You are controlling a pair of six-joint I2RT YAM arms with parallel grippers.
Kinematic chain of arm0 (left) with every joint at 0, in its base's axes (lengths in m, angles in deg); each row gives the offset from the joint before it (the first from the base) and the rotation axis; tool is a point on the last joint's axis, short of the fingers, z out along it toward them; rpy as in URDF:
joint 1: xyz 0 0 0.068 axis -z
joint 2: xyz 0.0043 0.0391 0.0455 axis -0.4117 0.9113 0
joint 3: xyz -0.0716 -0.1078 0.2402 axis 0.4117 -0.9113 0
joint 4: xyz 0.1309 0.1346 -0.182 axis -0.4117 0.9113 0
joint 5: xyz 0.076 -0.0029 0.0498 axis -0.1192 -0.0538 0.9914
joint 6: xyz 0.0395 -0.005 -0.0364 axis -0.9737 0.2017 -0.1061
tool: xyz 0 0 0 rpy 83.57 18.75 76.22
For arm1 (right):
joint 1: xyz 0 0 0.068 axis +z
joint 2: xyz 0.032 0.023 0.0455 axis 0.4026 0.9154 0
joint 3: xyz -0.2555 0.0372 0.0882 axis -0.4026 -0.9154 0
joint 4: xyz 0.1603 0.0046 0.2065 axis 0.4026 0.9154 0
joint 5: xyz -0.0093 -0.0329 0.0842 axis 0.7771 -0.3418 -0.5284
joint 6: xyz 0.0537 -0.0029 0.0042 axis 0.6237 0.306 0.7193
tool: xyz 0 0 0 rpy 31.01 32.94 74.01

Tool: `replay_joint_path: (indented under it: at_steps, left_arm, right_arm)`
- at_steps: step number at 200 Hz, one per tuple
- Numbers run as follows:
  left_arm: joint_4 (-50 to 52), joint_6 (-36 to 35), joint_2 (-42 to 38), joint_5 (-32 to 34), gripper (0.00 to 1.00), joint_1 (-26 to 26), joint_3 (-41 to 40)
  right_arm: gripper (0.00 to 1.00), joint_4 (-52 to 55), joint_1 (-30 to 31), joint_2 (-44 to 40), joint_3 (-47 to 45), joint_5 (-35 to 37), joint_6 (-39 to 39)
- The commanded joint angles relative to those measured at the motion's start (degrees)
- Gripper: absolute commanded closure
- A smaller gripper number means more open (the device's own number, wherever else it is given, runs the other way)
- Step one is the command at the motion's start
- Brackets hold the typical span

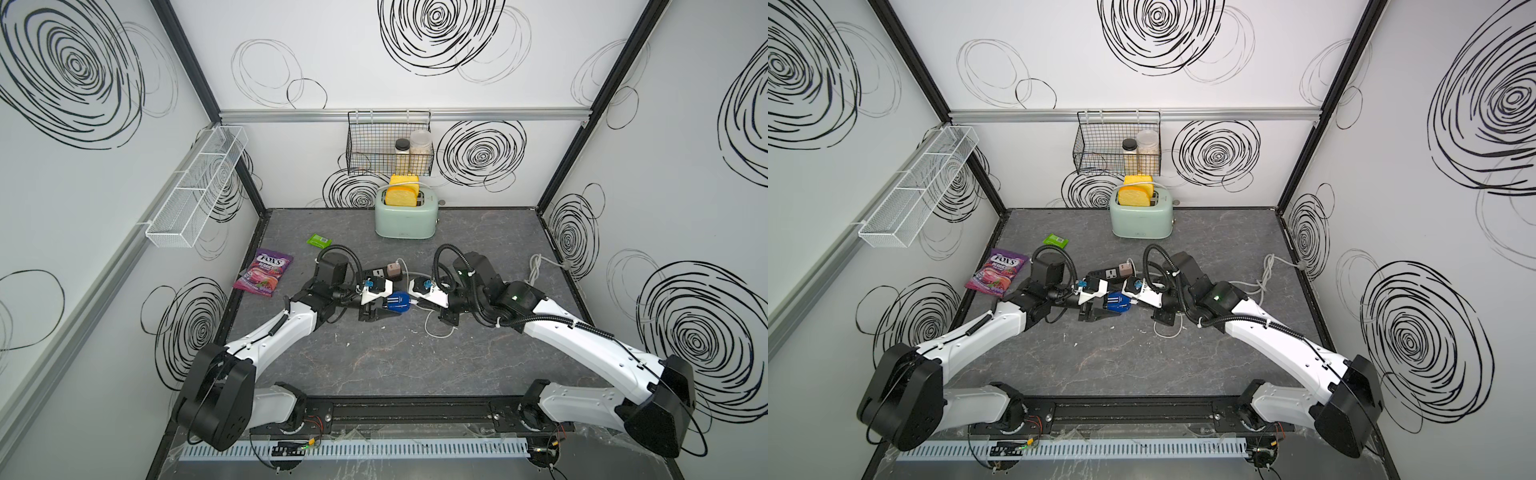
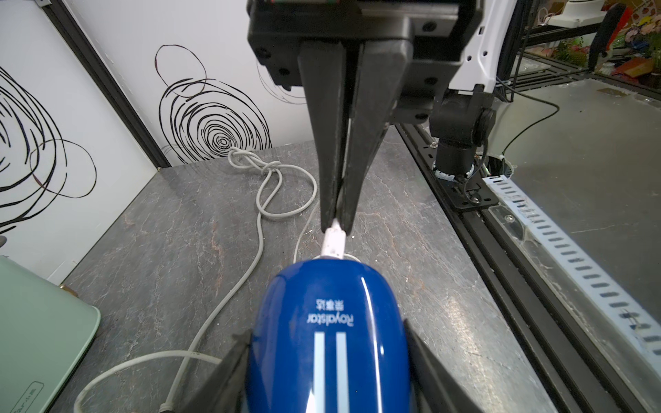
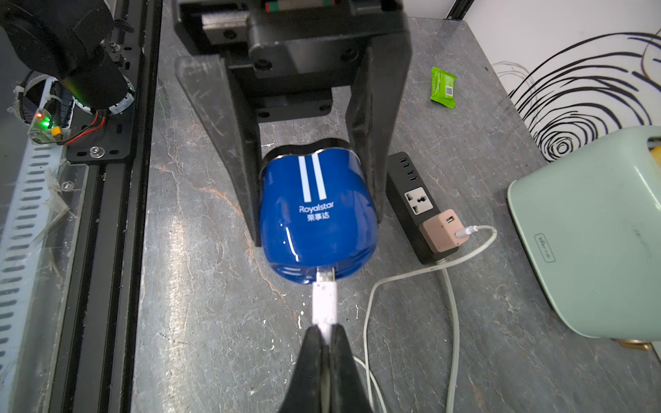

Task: Charge the electric shaver
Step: Insert the charging cable into the electric shaver.

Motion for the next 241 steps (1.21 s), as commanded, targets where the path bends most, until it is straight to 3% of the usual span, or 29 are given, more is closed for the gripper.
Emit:
replay_joint_path:
  at_steps: [1, 56, 128, 210, 241]
  left_arm:
    - [-1.8, -1.4, 0.4, -3.8, 1.00, 0.9, 0.8]
    - [3.0, -5.3, 1.4, -5.3, 1.00, 2.9, 2.6]
    - [-14.4, 6.3, 0.2, -8.0, 1.00, 3.0, -0.9]
    - [-7.4, 1.0, 1.8, -7.8, 1.00, 5.2, 1.2]
    - [-5.9, -0.4, 2.1, -6.0, 1.00, 4.0, 0.6]
  right_arm:
    - [1.00, -2.9, 1.1, -0.7, -0.6, -2.9, -1.8]
    - [1.00, -4.0, 1.0, 0.8, 0.4, -2.7, -3.5]
    - [1.00, -8.7, 1.5, 0.0, -4.1, -5.5, -3.7]
    - [1.00, -15.3, 1.3, -0.2, -7.0, -4.7, -2.6]
    - [0.95, -15.7, 0.3, -2.7, -8.2, -2.7, -1.5]
